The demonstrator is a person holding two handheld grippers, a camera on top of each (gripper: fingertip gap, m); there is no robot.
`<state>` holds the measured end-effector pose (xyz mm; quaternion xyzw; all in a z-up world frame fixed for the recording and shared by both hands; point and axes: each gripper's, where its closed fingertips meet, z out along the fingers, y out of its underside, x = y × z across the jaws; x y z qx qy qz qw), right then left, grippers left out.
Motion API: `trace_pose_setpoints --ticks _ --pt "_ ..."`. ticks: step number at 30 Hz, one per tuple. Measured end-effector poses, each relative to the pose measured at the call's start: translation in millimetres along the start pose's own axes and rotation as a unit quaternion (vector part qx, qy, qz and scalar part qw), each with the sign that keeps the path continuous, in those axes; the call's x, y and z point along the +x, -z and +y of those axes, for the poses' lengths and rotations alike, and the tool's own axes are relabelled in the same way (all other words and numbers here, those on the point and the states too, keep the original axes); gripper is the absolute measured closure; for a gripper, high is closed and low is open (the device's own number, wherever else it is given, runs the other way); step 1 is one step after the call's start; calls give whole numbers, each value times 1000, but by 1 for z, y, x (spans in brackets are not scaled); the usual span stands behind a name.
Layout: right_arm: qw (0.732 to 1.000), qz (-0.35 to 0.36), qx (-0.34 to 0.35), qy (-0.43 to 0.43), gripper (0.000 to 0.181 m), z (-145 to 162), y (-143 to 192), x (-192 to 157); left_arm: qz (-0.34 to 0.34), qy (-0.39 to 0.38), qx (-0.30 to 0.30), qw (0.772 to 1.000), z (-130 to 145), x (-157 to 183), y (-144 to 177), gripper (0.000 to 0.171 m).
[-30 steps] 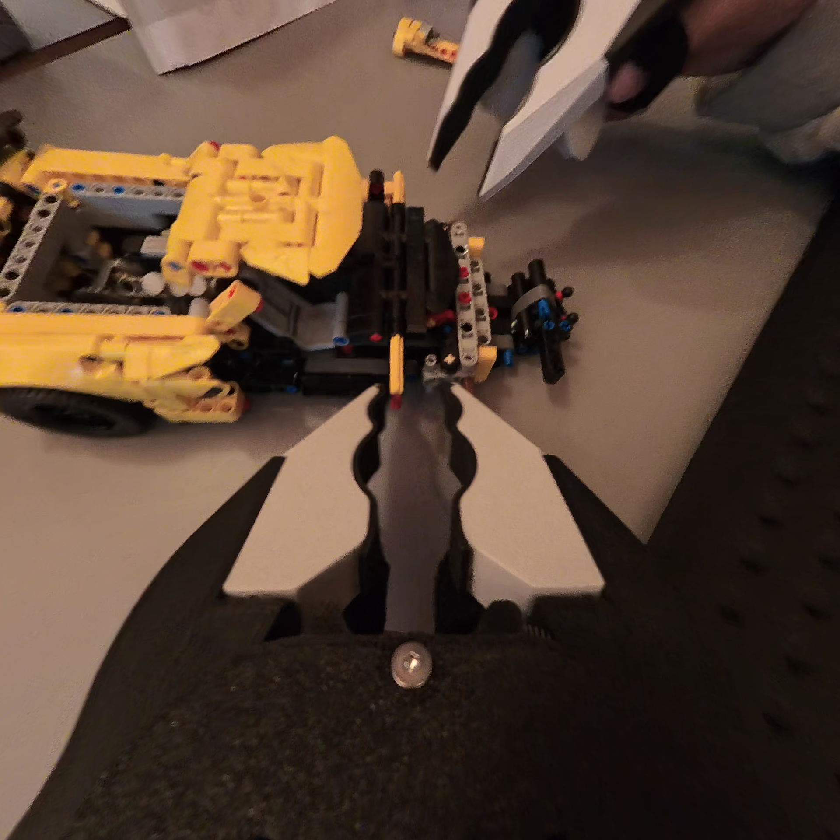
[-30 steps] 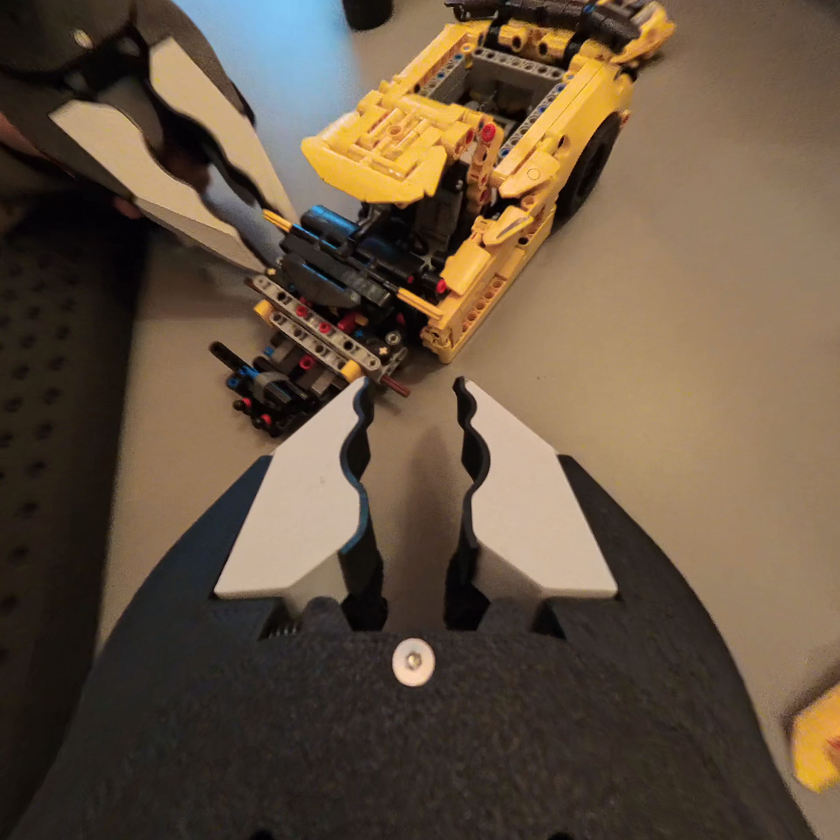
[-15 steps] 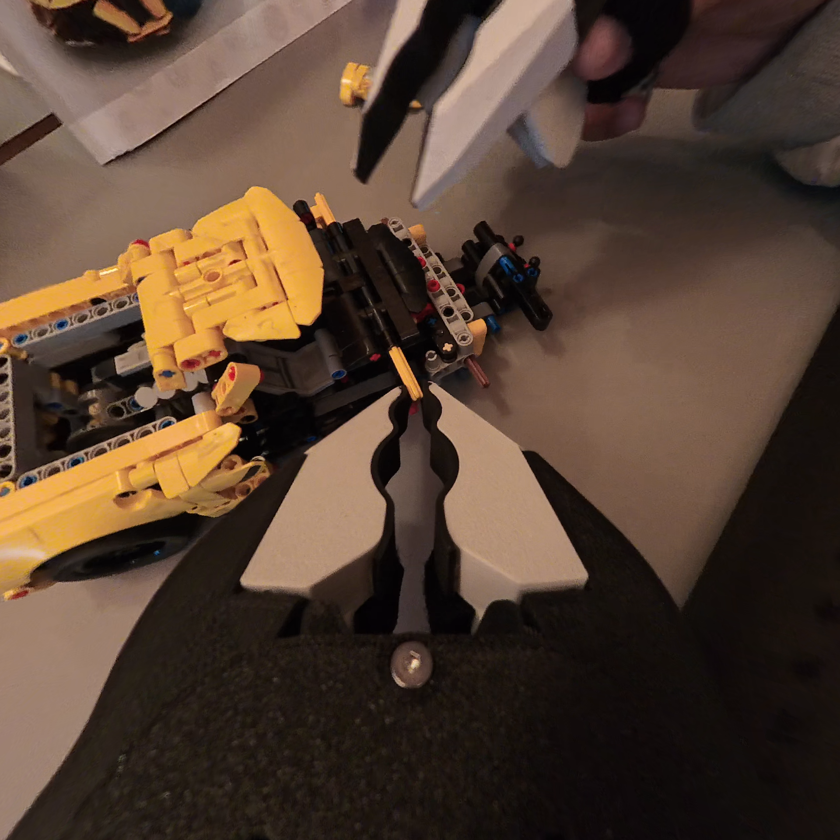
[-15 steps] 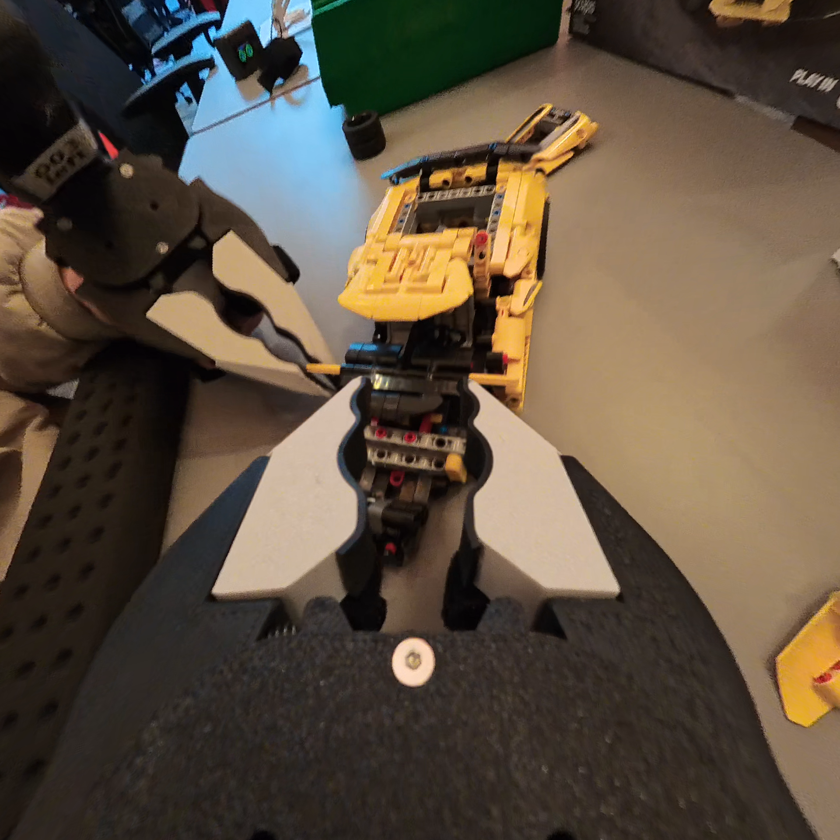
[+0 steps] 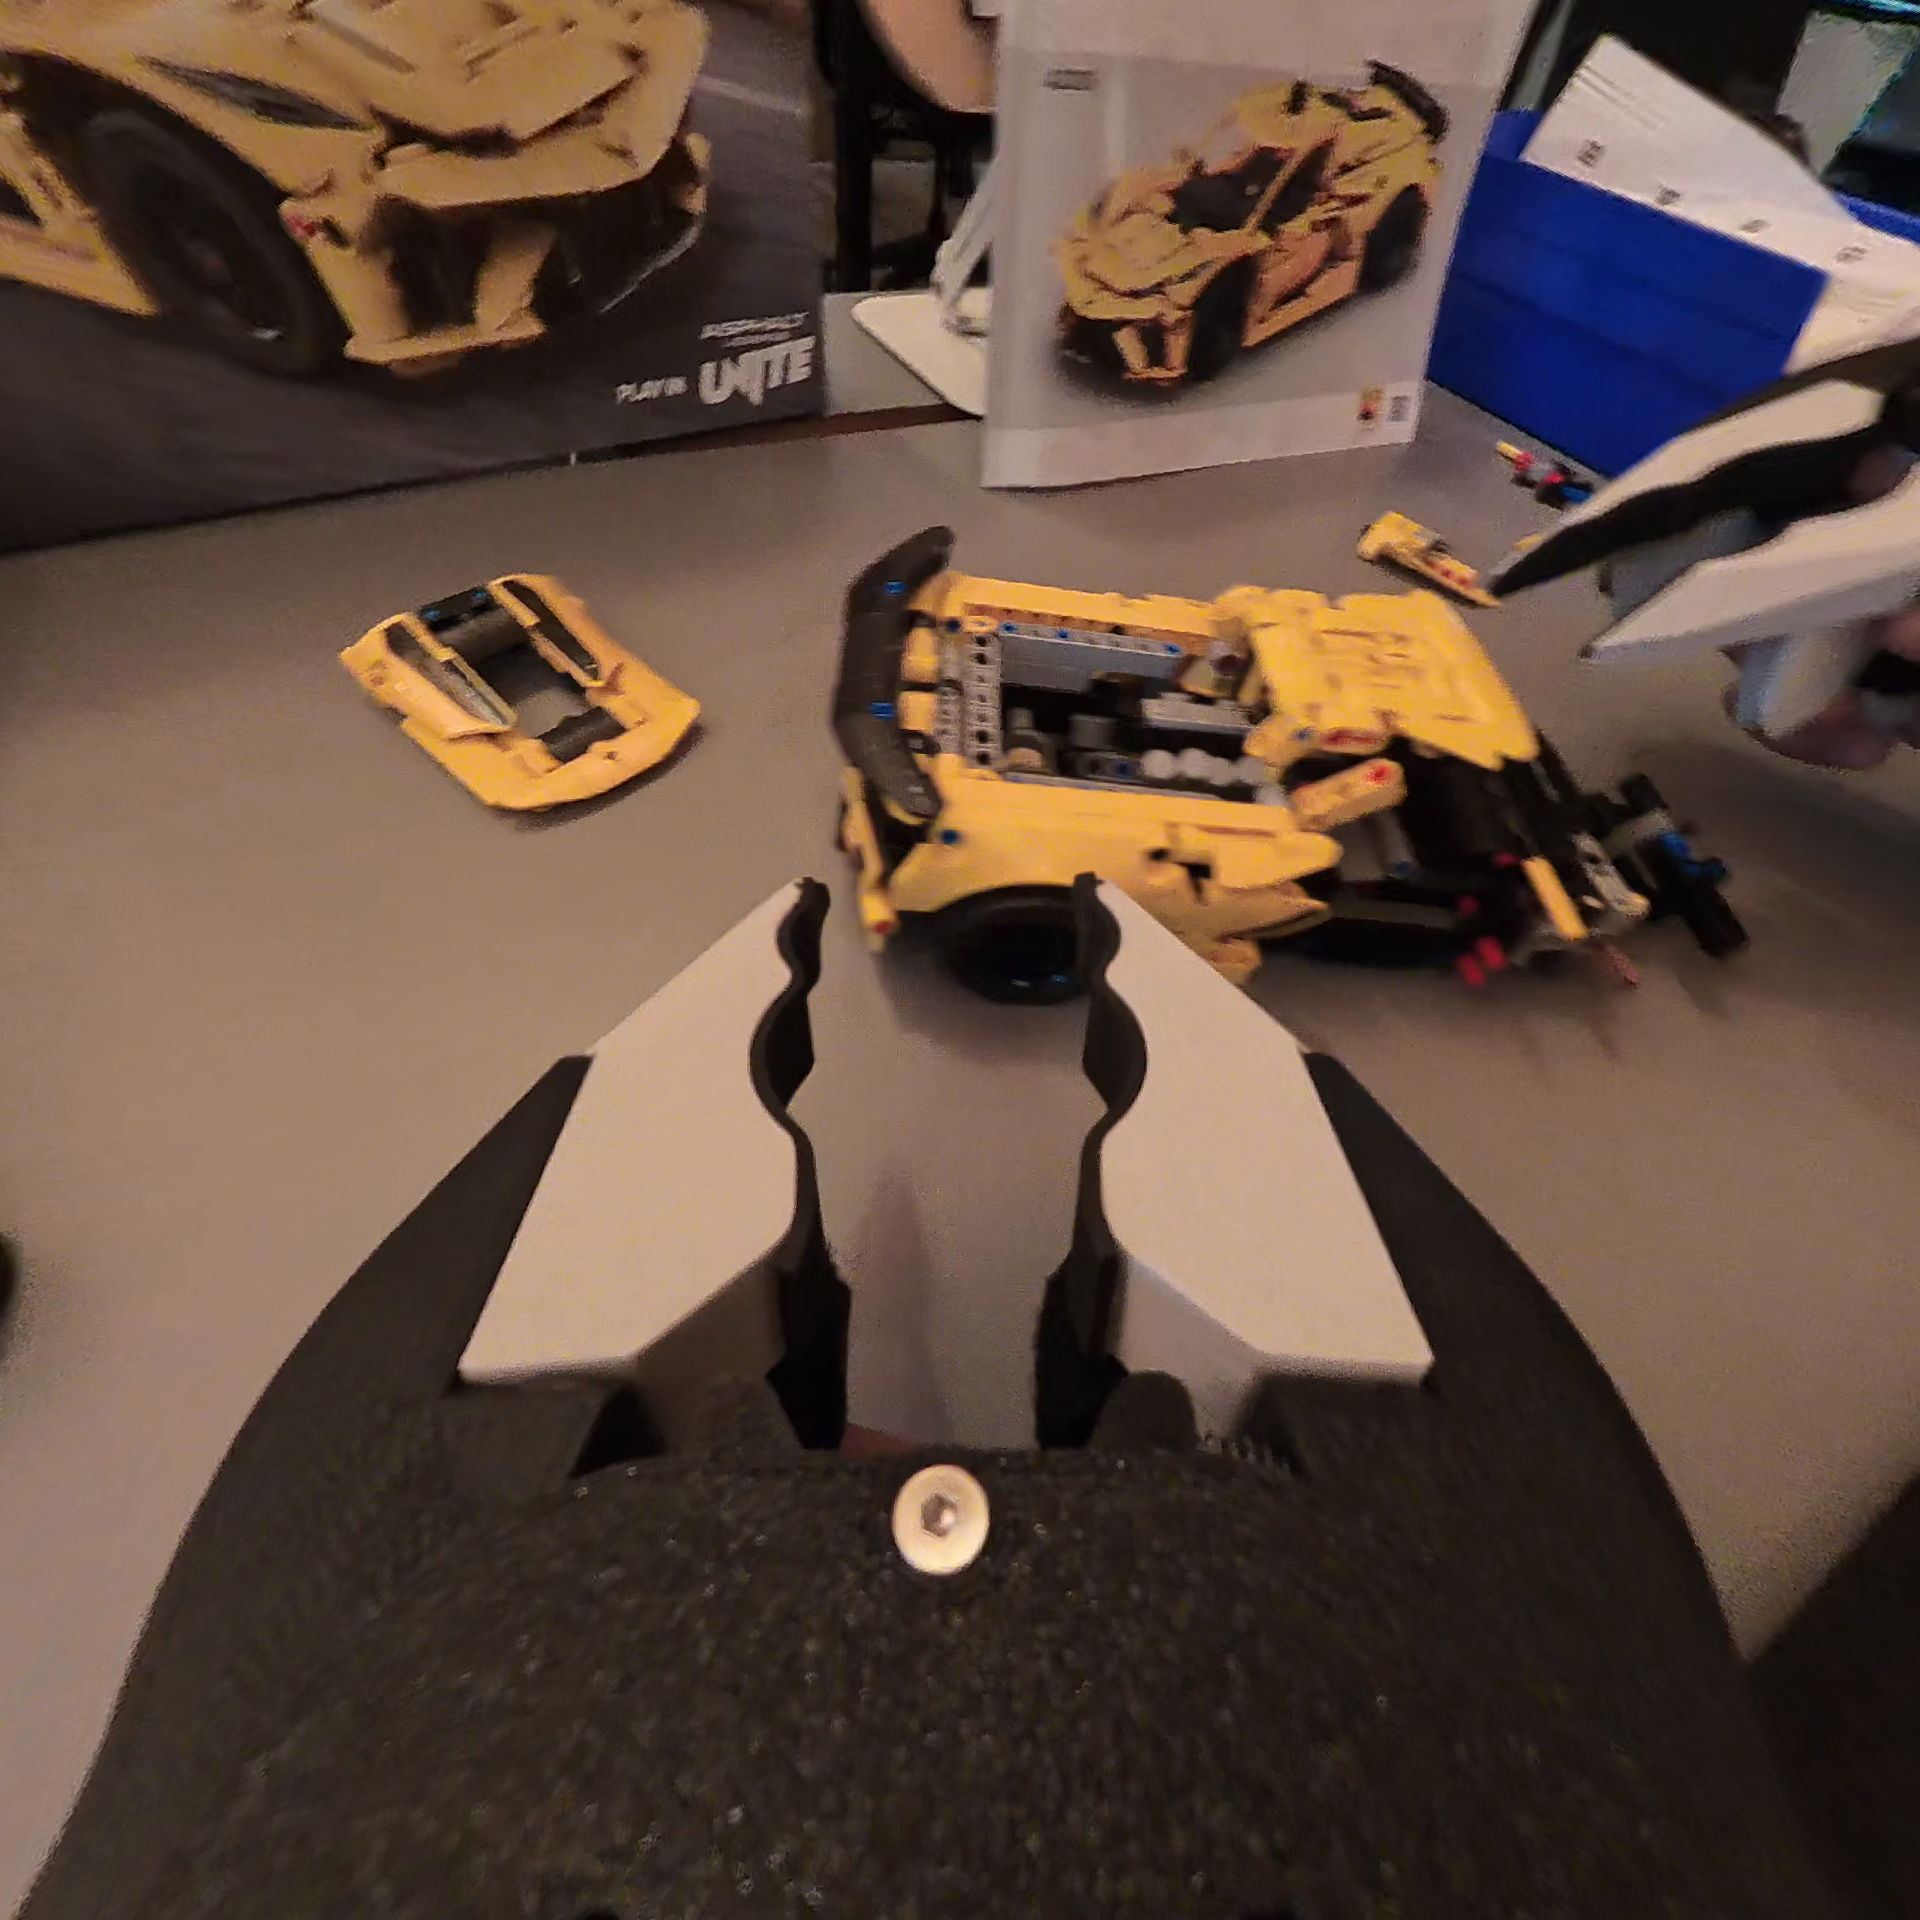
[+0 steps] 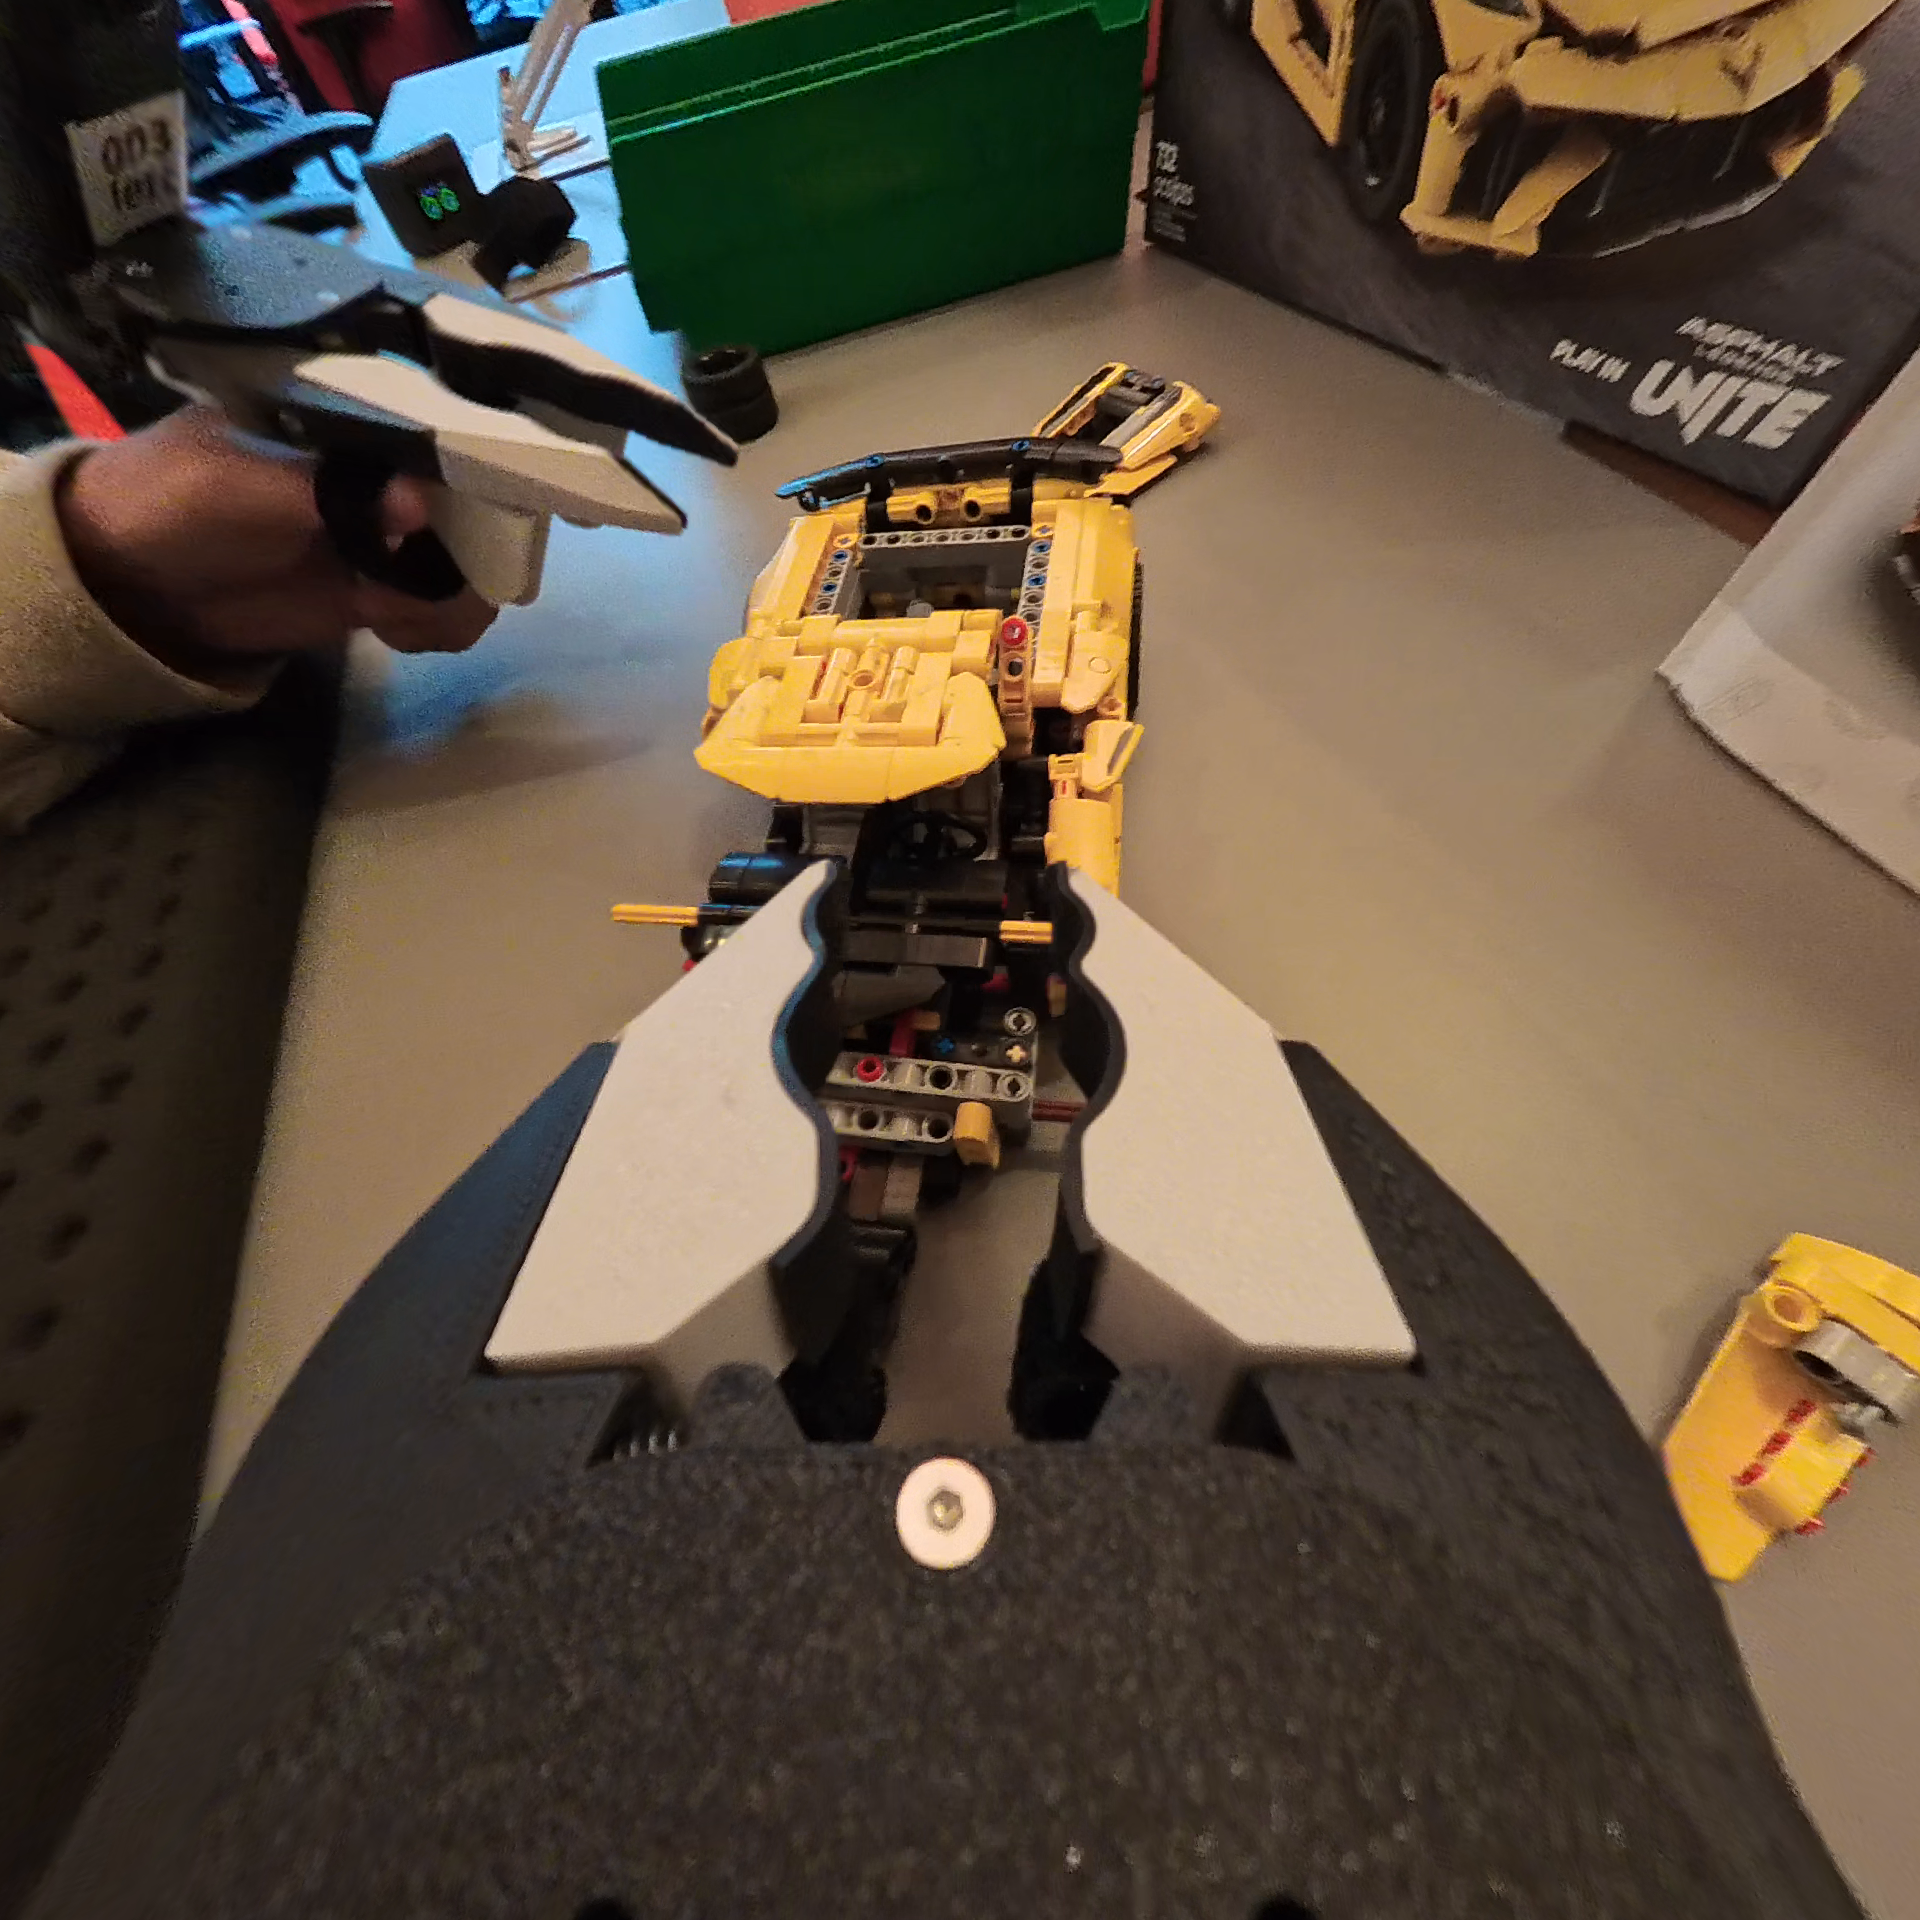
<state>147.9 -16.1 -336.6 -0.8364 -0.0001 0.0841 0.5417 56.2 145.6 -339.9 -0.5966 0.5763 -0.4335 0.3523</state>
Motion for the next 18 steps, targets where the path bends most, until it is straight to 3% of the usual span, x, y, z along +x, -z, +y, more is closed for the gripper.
trace_pose_setpoints --ticks 6,11,13,14,18 --pt "999 14 26 20 145 -9 2 -2 61 55 -26 996 -21 -15 -39 119" --pt "999 11 29 6 117 -33 -10 -8 110 60 -147 981 -13 -13 -72 119" --pt "1000 6 -12 8 98 -47 -25 -18 127 65 -188 972 -11 -8 -81 123" --pt "999 11 -45 23 92 -50 -36 -22 133 63 -205 968 -11 -7 -84 136" --pt "984 39 -149 86 88 -49 -83 -15 132 48 -260 955 -11 -6 -83 138"
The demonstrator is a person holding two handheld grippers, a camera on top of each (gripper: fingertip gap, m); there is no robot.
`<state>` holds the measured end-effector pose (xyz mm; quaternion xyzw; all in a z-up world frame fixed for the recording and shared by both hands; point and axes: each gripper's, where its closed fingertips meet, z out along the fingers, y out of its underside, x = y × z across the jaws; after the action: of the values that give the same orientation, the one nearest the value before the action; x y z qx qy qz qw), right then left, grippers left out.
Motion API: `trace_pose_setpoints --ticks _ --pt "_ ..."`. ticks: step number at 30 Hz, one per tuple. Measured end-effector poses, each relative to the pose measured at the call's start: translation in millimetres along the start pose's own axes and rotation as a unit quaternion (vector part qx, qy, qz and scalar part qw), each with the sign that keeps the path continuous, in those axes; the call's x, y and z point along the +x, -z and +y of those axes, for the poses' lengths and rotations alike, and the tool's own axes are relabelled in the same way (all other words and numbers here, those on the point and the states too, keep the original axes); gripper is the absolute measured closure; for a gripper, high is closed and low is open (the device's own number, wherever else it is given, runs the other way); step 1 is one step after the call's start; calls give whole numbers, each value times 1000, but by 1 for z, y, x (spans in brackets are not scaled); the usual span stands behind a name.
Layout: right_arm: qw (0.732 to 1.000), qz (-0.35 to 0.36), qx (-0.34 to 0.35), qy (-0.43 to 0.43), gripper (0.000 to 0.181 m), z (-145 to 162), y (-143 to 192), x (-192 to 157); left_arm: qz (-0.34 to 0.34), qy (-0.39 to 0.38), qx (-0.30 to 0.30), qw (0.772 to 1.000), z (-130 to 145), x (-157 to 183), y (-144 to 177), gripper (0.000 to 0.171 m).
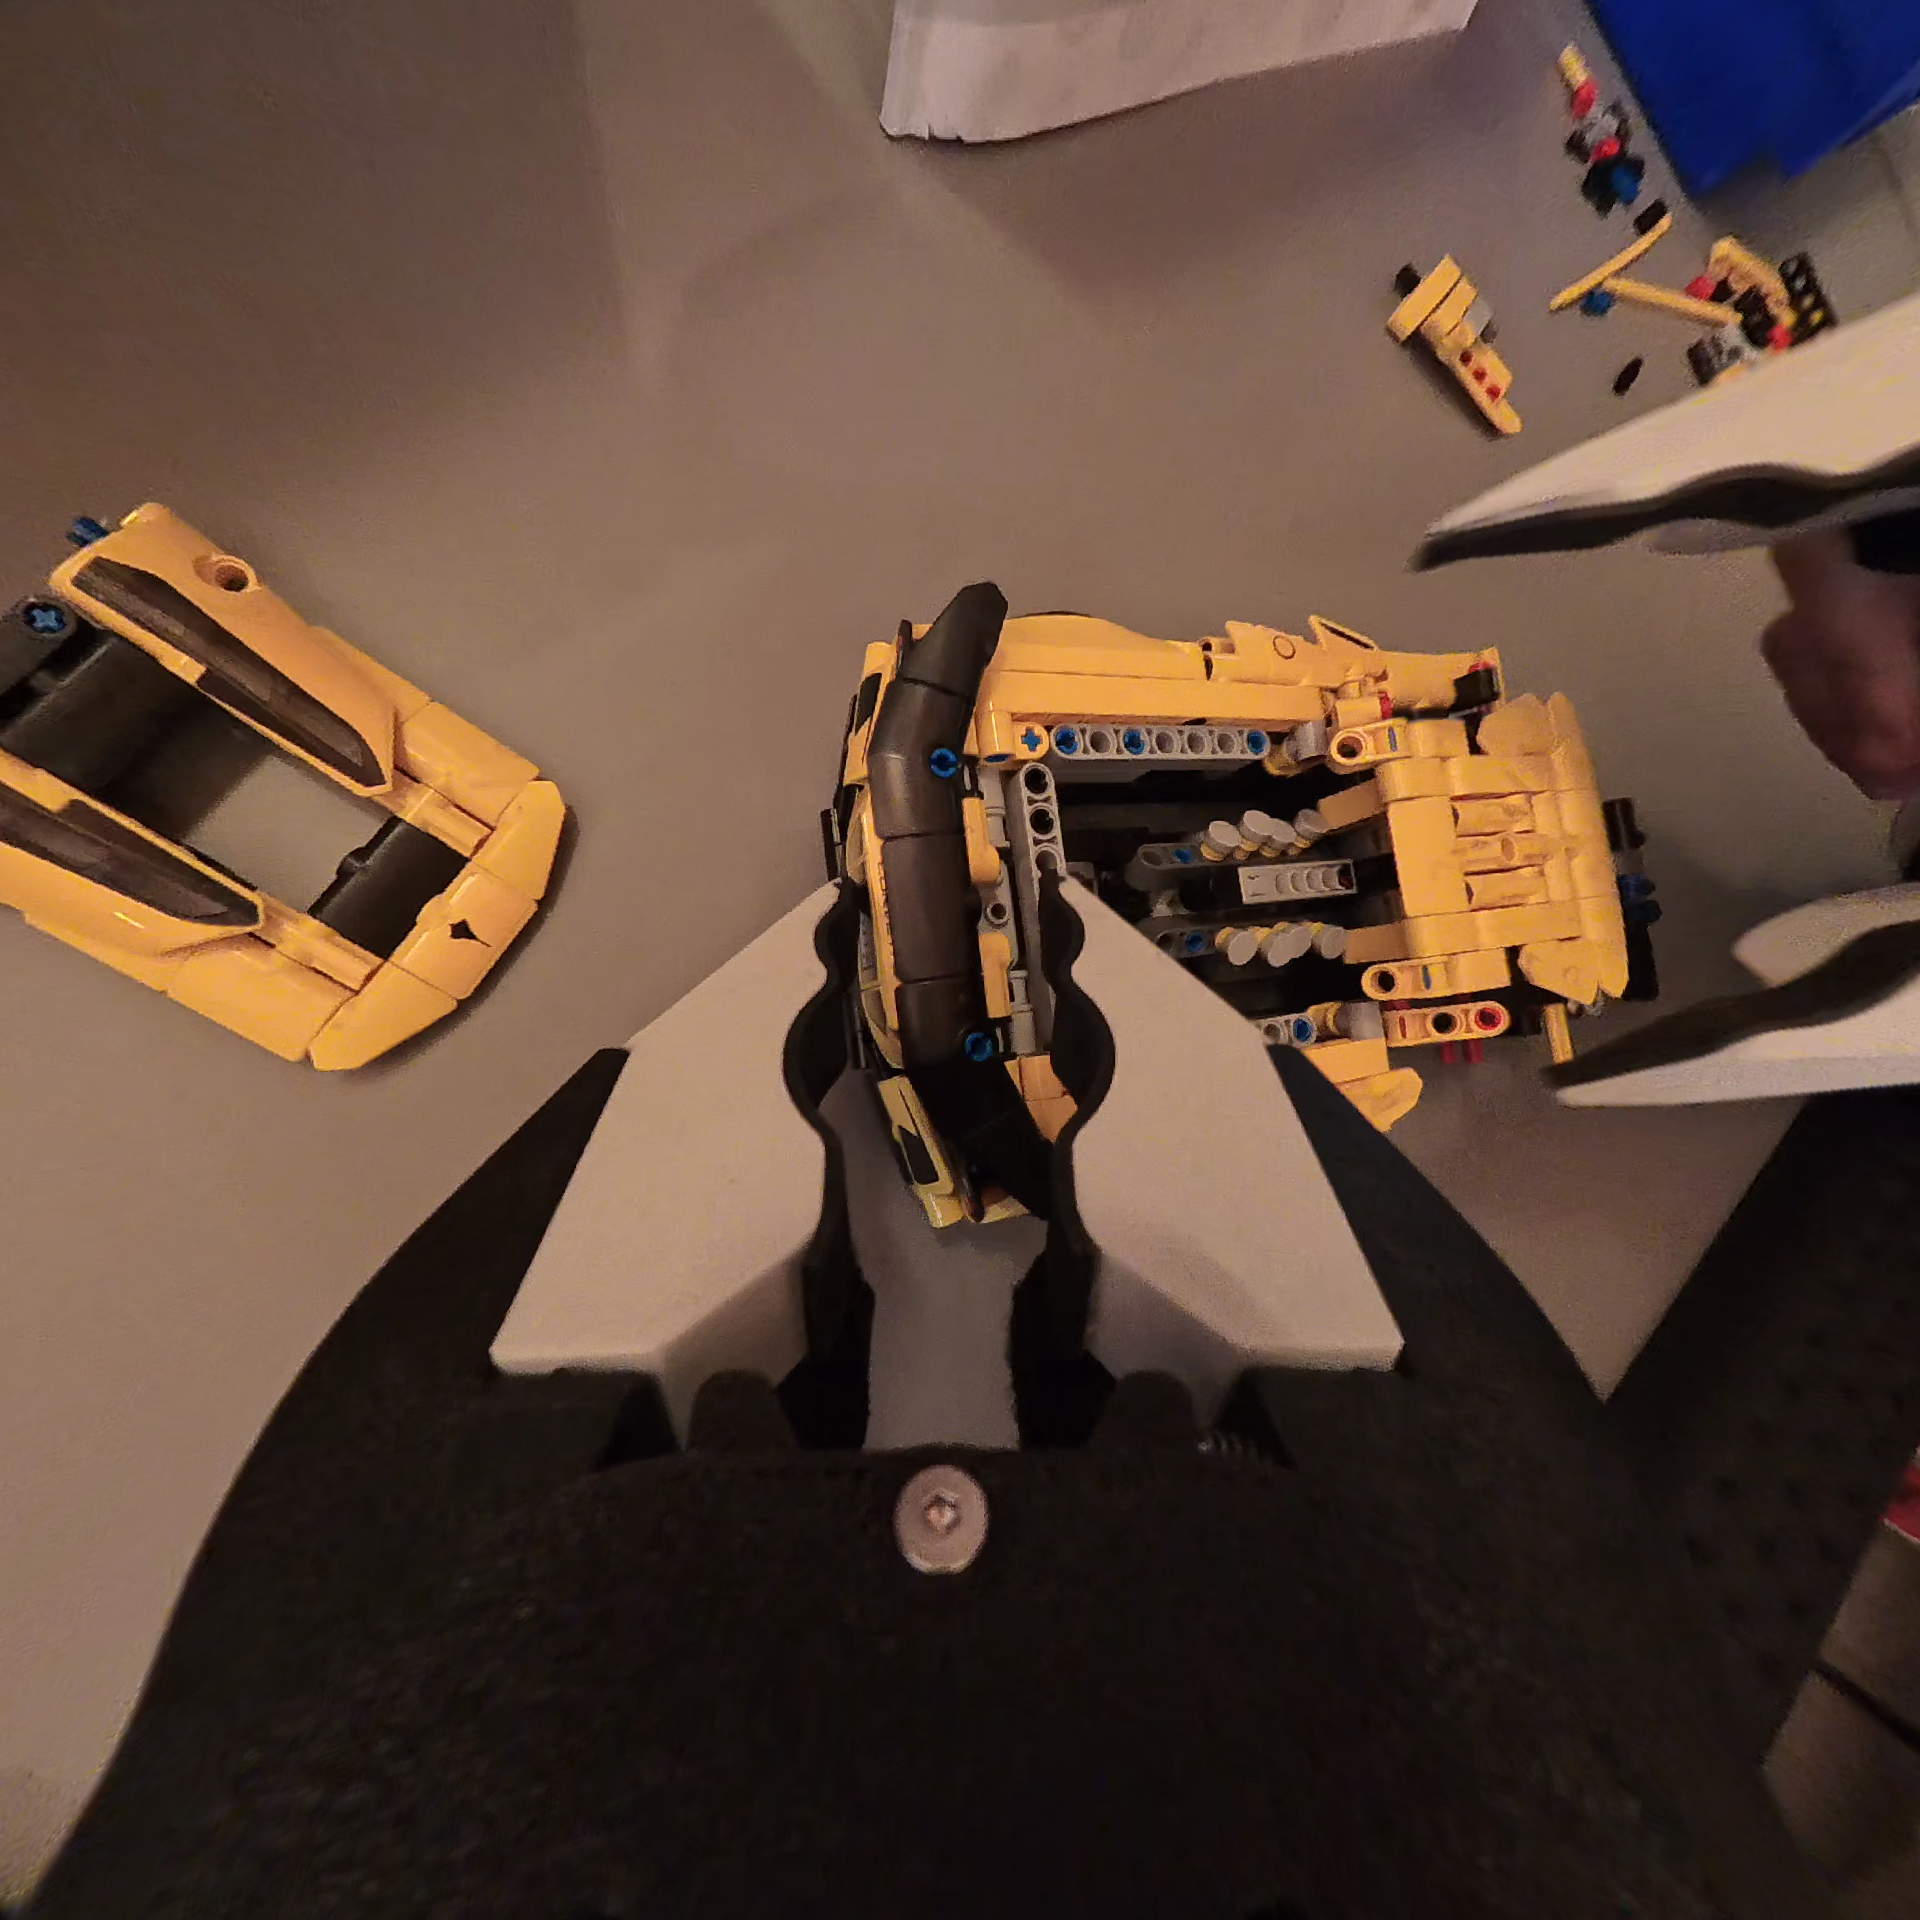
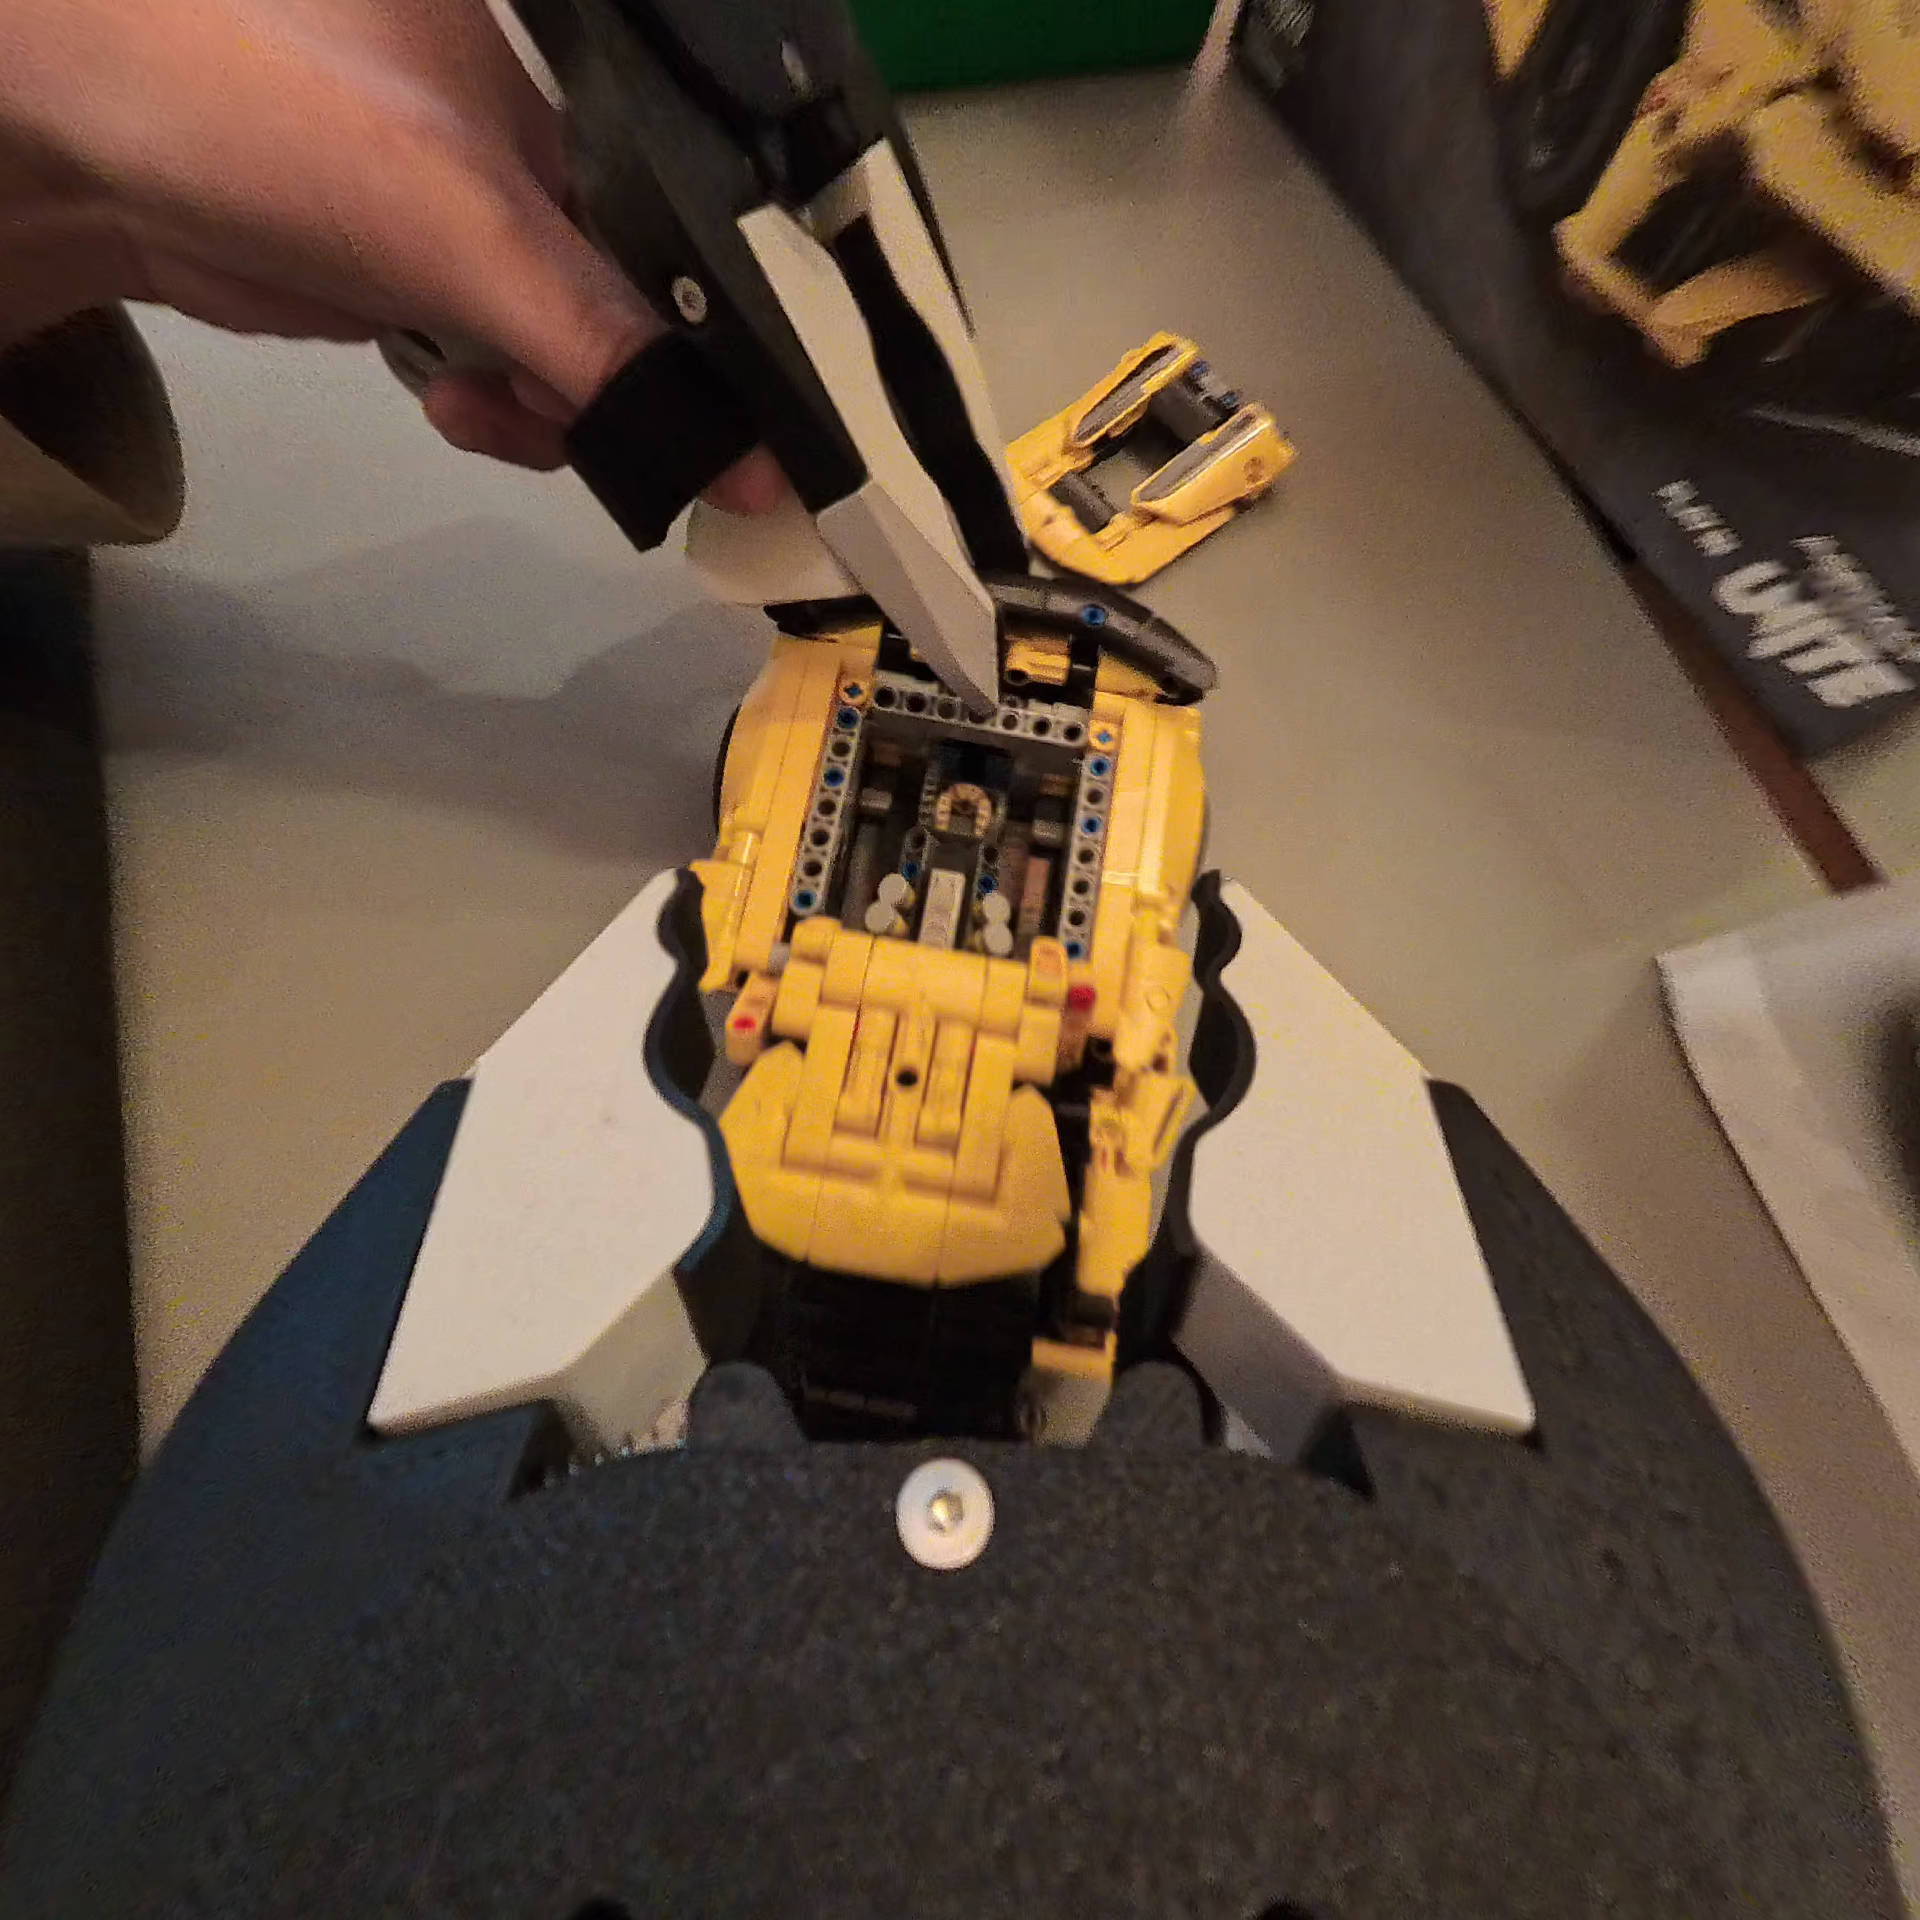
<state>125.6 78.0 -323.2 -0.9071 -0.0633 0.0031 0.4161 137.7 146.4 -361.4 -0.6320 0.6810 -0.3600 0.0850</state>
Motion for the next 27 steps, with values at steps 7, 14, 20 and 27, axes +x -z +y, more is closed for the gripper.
trace_pose_setpoints --ticks 7,14,20,27 --pt "995 -73 -48 -39 89 -6 -50 -1 13 -5 20 1000 -4 -3 4 149" --pt "995 -39 -93 -19 61 -2 -63 0 -27 -42 42 998 -7 -5 7 154" --pt "991 -7 -131 -16 60 5 -71 2 -57 -73 48 995 -6 -5 8 156" --pt "991 -6 -133 -20 59 6 -72 2 -21 -21 87 996 -8 -6 11 157"
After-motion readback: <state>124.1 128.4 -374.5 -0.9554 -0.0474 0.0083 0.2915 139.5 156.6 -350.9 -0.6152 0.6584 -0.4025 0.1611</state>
